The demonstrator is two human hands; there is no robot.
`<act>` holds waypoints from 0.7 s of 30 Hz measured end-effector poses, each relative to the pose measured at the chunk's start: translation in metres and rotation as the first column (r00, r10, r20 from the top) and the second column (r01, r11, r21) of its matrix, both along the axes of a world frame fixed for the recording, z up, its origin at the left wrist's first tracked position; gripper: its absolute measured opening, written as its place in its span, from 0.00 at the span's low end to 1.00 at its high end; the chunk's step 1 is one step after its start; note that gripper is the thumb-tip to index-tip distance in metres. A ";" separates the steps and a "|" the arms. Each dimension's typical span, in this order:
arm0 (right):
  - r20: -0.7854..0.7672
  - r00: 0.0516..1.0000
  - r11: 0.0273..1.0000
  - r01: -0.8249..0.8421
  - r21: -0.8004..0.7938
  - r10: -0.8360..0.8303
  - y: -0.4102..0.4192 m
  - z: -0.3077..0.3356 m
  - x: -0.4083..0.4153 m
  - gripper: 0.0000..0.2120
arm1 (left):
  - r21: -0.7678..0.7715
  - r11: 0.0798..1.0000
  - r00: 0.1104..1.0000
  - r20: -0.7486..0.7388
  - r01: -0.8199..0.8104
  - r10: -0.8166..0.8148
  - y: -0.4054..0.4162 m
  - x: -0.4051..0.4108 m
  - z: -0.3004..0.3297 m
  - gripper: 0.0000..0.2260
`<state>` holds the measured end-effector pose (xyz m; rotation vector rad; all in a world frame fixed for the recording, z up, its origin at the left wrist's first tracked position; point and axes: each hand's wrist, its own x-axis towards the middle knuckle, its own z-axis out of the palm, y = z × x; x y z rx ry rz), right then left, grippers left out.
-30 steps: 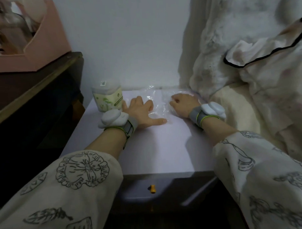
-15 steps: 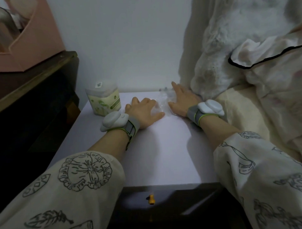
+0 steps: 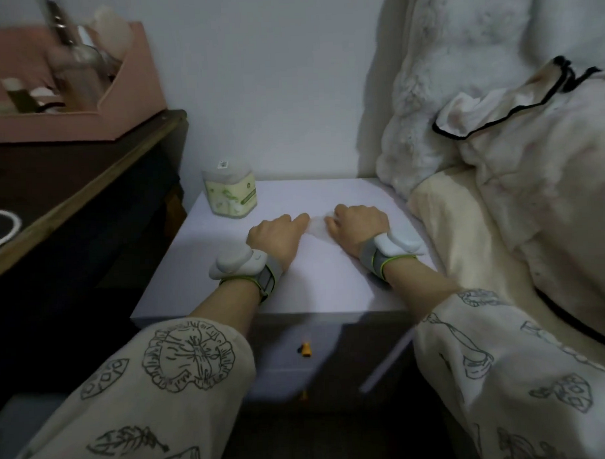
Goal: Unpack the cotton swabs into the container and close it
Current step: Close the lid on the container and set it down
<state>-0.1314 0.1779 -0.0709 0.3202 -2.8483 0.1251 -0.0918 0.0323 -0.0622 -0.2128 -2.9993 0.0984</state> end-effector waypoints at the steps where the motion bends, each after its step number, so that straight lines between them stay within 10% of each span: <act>1: -0.004 1.000 1.000 -0.019 0.004 0.019 -0.004 0.002 0.014 0.19 | -0.004 1.000 1.000 0.003 0.001 -0.001 -0.002 0.014 0.001 0.13; 14: 0.265 0.927 0.962 -0.240 -0.128 0.267 -0.100 0.018 0.234 0.19 | 0.362 0.903 0.959 0.240 -0.231 0.149 -0.063 0.237 0.019 0.11; 21: 0.552 0.713 0.898 -0.401 -0.182 0.431 -0.178 -0.057 0.346 0.19 | 0.391 0.786 0.823 0.511 -0.480 0.248 -0.132 0.360 -0.041 0.15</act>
